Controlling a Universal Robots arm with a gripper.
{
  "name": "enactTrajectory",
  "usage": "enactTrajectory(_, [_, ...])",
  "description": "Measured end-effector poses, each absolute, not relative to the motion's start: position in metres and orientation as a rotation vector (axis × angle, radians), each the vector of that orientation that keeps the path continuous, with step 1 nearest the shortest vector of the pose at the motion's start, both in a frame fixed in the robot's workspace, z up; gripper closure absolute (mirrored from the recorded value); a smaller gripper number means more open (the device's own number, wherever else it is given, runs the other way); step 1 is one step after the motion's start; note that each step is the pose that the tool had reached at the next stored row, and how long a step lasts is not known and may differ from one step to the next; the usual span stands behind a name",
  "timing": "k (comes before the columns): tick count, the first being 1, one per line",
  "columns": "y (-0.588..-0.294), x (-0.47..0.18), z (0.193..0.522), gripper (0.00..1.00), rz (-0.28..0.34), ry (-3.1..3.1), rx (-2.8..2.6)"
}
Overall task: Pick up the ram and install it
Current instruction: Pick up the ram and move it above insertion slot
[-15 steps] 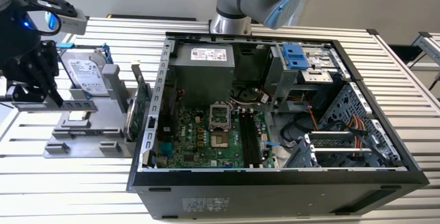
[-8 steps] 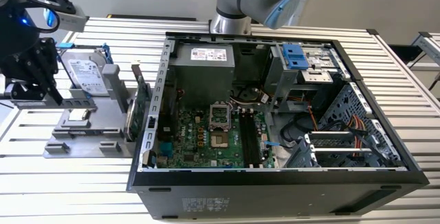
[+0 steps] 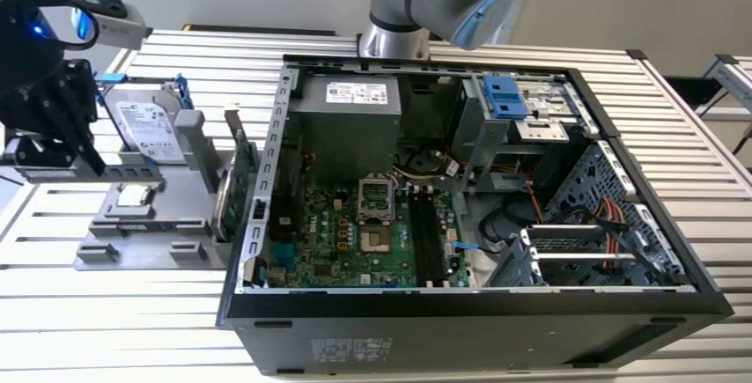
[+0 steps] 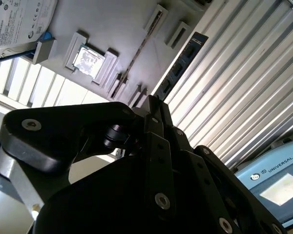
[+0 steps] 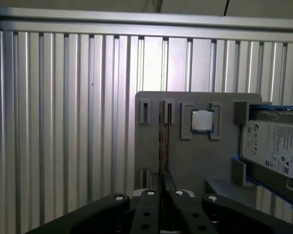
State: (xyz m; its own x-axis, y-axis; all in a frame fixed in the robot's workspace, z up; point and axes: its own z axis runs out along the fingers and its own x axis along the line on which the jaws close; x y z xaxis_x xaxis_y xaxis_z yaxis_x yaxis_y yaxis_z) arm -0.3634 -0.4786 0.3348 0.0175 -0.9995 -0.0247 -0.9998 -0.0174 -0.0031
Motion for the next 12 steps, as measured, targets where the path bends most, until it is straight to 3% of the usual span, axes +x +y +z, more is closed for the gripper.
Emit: enactTrajectory(12, [-0.4787,-0.3634,0.3420,1.00,0.027,2.187,-2.225])
